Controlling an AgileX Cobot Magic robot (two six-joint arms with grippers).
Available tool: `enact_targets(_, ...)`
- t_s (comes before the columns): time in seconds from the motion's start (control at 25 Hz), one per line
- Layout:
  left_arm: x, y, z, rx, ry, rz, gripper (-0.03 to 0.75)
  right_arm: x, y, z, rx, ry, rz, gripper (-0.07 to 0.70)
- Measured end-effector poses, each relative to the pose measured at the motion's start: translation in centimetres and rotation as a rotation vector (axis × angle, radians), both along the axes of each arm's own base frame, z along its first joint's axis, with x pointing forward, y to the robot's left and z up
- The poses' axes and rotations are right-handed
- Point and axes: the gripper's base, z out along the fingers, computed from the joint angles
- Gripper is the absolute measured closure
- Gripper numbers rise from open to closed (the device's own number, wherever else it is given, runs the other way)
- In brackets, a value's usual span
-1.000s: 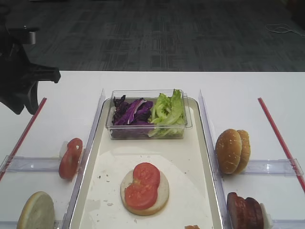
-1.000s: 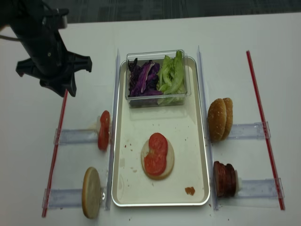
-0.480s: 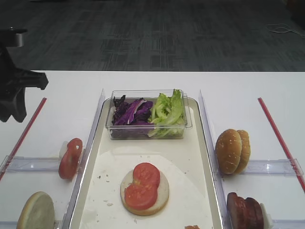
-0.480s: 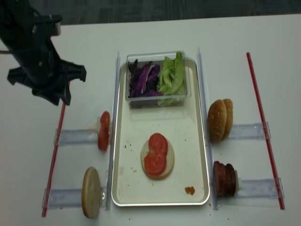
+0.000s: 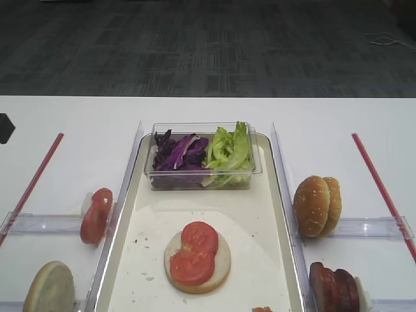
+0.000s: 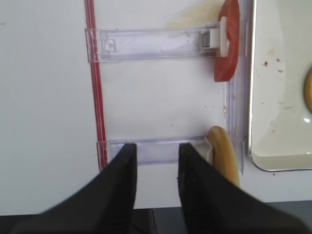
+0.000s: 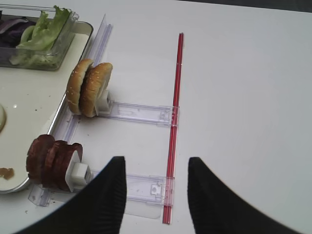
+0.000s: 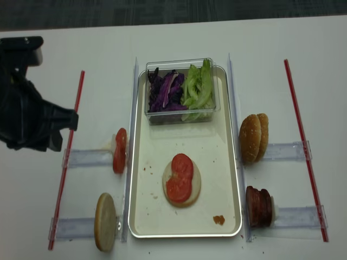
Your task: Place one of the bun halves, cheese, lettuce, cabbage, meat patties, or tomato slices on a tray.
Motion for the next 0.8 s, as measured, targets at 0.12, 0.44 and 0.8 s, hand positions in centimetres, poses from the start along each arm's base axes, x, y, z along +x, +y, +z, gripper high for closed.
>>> enact_targets(0.12,-2.3,0.3,0.8,-0.007,-0.053,0.001,0.515,0.0,0.0,0.0,0.0,0.0,0.0,0.305)
enact_targets(0.44,-8.8,1.1,2.3,-0.029,-0.228,0.001,0.515,0.0,0.0,0.0,0.0,0.0,0.0,0.305)
enact_targets(0.8,-15.1,2.0,0.4,-0.041,-0.365,-0.011,0.516,0.0,0.0,0.0,0.0,0.0,0.0,0.305)
